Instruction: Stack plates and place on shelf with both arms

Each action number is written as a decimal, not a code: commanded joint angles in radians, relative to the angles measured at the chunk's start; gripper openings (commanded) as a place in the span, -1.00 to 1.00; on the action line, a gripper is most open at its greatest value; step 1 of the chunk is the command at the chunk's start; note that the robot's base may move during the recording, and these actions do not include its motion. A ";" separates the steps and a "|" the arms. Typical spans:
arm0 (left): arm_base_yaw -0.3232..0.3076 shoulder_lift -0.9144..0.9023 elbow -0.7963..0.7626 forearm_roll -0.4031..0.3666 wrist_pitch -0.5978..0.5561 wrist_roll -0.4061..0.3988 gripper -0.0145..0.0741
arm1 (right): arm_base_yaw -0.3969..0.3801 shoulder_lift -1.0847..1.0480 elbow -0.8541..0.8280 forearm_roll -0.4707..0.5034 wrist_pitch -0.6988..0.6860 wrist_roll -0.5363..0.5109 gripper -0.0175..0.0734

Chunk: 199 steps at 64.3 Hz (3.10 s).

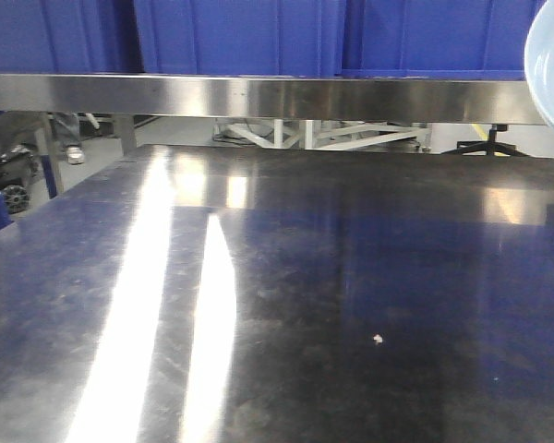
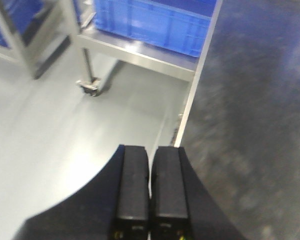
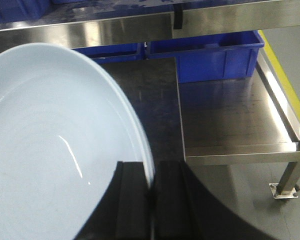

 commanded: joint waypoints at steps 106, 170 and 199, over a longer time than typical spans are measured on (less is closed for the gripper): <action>0.002 0.002 -0.028 0.011 -0.058 -0.009 -0.45 | -0.004 0.002 -0.030 -0.004 -0.091 -0.003 -0.50; 0.002 0.002 -0.028 0.011 -0.058 -0.009 -0.45 | -0.004 0.002 -0.030 -0.004 -0.091 -0.003 -0.50; 0.002 0.002 -0.028 0.011 -0.058 -0.009 -0.45 | -0.004 0.002 -0.030 -0.004 -0.091 -0.003 -0.50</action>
